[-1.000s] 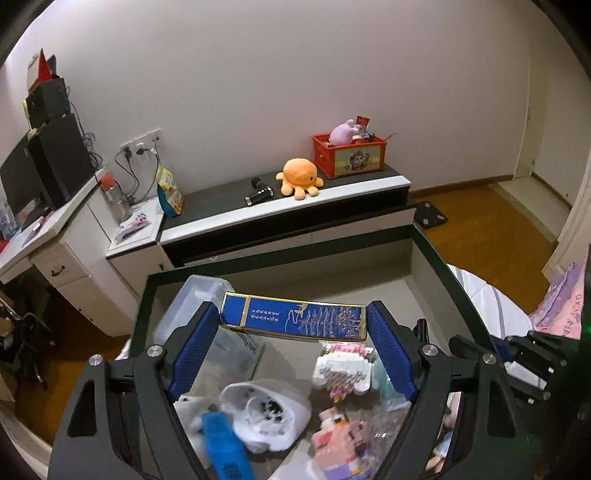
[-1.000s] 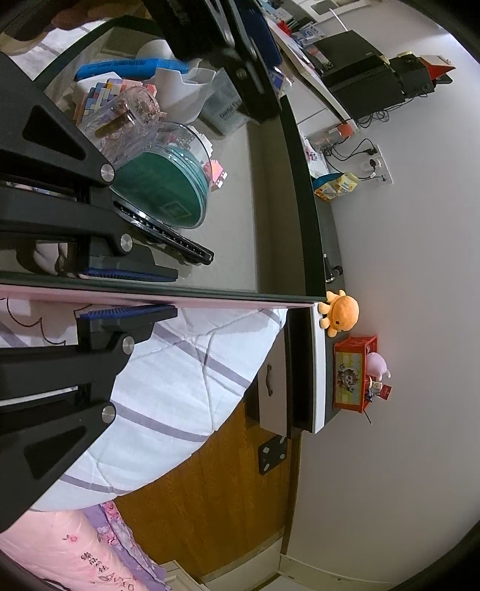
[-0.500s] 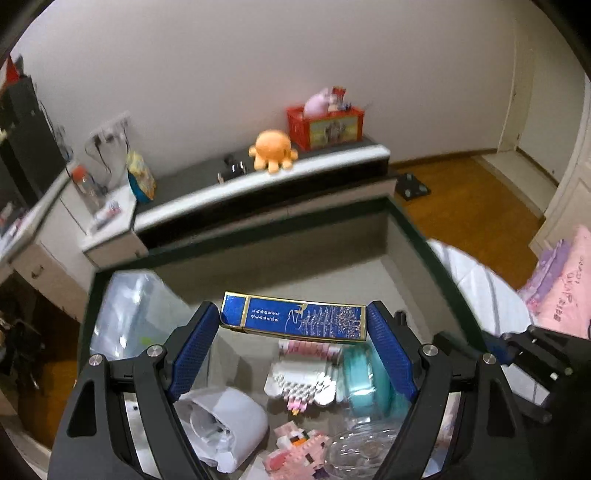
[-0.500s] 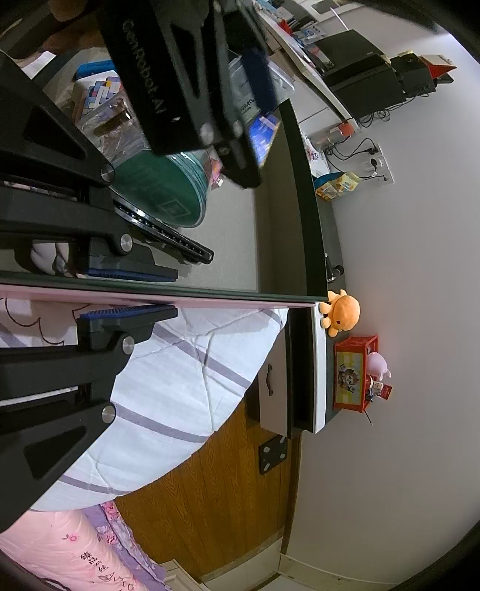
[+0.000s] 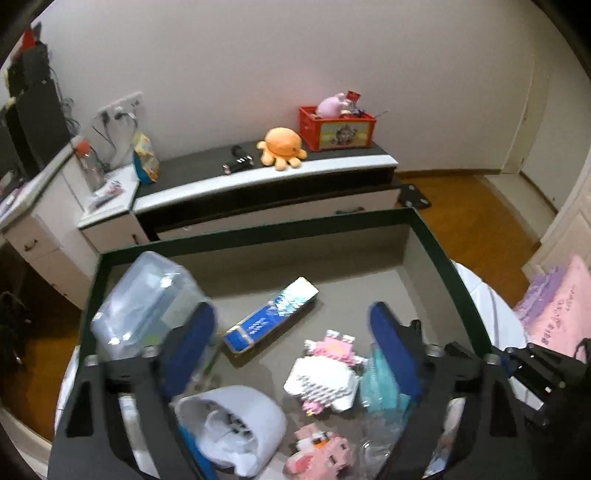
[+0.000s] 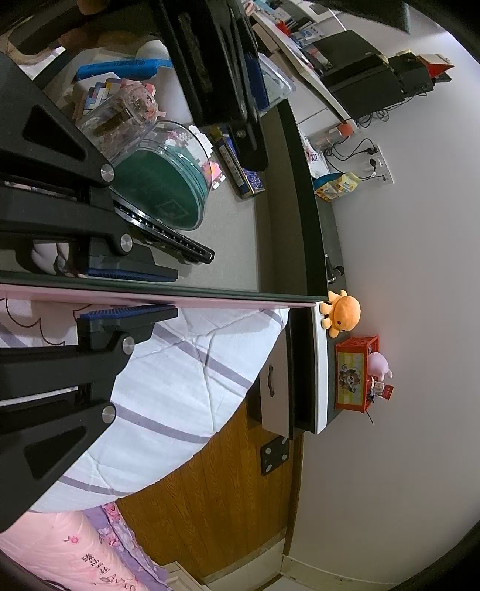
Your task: Organize rigid objects
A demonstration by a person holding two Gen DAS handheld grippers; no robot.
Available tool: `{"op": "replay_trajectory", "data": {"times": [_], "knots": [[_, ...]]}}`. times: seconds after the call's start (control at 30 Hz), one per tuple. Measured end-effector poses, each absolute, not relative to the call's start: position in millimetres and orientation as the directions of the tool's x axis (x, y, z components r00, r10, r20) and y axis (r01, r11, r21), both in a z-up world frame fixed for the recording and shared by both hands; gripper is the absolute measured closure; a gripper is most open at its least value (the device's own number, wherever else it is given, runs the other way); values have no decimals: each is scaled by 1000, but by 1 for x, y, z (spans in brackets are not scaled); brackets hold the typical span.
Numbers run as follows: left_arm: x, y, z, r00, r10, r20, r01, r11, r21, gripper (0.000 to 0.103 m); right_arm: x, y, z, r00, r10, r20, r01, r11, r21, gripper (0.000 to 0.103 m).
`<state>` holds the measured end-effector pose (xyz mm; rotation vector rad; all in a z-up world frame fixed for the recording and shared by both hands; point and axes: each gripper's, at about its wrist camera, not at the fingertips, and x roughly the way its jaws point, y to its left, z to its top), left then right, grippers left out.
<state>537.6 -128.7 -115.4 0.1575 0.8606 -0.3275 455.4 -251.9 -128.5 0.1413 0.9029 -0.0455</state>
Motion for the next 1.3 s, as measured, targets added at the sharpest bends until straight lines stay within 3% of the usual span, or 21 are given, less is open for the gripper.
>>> {"op": "replay_trajectory", "data": {"times": [0.2, 0.37, 0.7, 0.93, 1.07, 1.13, 1.3], "knots": [[520, -115, -104, 644, -273, -714, 361, 932, -30, 4, 453, -249, -121, 629, 0, -778, 94, 993, 76, 90], [504, -109, -97, 690, -218, -691, 342, 939, 45, 1, 448, -235, -100, 659, -41, -751, 80, 997, 16, 89], [491, -76, -92, 711, -167, -683, 277, 959, 54, 0, 438, -200, -75, 713, -122, -690, 73, 992, -101, 87], [480, -52, -91, 711, -119, -694, 233, 970, 73, 0, 445, -164, -74, 689, -19, -724, -37, 997, -61, 86], [477, -31, -91, 701, -133, -700, 216, 976, 31, 0, 446, -159, -74, 673, -7, -740, -29, 999, -36, 68], [478, -25, -93, 689, -128, -714, 206, 978, 23, 0, 447, -160, -75, 663, -13, -748, -22, 999, -36, 53], [478, -19, -92, 690, -120, -714, 206, 978, 34, 0, 448, -158, -74, 660, -61, -749, 6, 997, -75, 42]]}}
